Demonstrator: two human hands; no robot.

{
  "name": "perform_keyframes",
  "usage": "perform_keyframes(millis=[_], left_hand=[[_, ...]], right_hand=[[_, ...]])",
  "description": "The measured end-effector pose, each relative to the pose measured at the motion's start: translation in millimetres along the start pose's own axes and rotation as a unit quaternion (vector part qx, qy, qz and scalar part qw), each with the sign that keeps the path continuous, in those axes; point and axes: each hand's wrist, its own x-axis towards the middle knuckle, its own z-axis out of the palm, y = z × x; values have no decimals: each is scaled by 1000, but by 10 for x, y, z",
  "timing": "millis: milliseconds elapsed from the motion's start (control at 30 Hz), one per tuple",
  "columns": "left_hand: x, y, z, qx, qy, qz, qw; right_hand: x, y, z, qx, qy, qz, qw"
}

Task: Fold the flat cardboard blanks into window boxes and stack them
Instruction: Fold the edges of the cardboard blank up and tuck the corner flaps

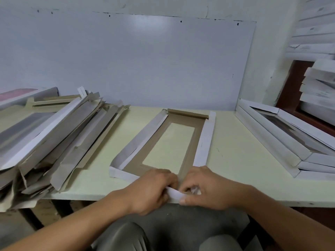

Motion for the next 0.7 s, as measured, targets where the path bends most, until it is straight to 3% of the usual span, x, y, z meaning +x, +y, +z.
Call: perform_keyframes(millis=[100, 200, 300, 400, 533, 633, 700], left_hand=[[-162, -118, -131, 15, -39, 16, 999], [-284, -270, -306, 56, -102, 15, 993], [-411, -462, -498, 60, -148, -25, 987], [-507, -712, -694, 74, -150, -81, 983], [-464, -935, -893, 248, -76, -175, 950], [-328, -784, -845, 191, 100, -166, 962], [-267, -485, -706, 112, 162, -98, 975]], right_hand=[[-81, 291, -178, -8, -37, 21, 999], [-68, 596, -322, -94, -7, 60, 994], [-46, 794, -442, -184, -37, 109, 976], [-46, 852, -480, -173, -60, 146, 972], [61, 605, -431, -161, -88, 126, 975], [290, 316, -332, -110, -67, 86, 988], [501, 164, -283, -70, -65, 86, 992]])
